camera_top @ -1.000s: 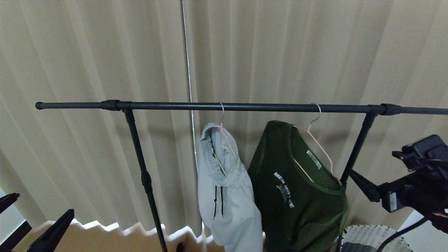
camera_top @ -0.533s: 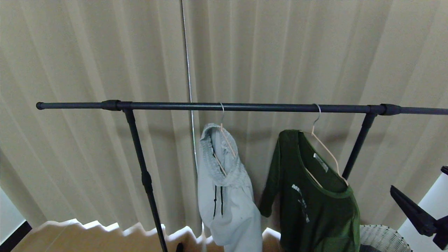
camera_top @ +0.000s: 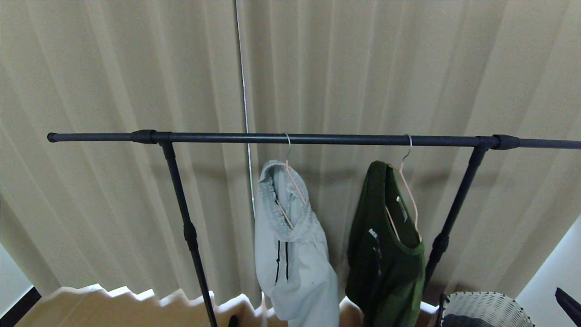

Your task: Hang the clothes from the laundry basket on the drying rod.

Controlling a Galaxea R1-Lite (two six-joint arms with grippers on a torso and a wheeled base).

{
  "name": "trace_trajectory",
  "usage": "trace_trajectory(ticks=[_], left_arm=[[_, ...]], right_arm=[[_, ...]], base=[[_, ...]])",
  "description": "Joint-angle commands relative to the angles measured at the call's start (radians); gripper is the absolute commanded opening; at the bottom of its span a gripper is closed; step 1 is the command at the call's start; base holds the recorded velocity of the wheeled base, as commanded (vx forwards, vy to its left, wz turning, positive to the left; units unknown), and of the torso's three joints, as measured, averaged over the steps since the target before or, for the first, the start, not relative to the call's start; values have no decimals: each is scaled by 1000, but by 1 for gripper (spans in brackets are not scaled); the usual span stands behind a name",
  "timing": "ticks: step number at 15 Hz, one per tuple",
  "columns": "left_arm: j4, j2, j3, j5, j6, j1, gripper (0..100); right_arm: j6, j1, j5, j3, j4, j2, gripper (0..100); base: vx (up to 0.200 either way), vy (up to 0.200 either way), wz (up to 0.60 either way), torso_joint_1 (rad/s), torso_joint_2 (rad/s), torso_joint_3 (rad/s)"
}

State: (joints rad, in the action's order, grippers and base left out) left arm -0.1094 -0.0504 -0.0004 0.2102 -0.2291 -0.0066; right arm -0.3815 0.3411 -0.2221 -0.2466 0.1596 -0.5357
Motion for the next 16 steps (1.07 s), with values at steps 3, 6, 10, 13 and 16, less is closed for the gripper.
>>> trace_trajectory(ticks=[3,6,10,13,16], left_arm=[[4,50,0,3,74,0,100],[5,50,0,-32,94,0,100],[5,50,0,-32,96,0,100],[5,50,0,-35,106,0,100],[5,50,0,-35,105,0,100]], right_arm=[[-10,-11,27,-13,-61,99,100],[10,-125,18,32,-63,106,100],[12,-335,20,174,-64,235,100],[49,-441,30,242,-103,396,100],[168,-448,30,247,-112,441,100]], base=[[0,0,0,0,0,0],[0,0,0,0,0,0],[0,0,0,0,0,0],[0,0,0,0,0,0],[0,0,0,0,0,0]])
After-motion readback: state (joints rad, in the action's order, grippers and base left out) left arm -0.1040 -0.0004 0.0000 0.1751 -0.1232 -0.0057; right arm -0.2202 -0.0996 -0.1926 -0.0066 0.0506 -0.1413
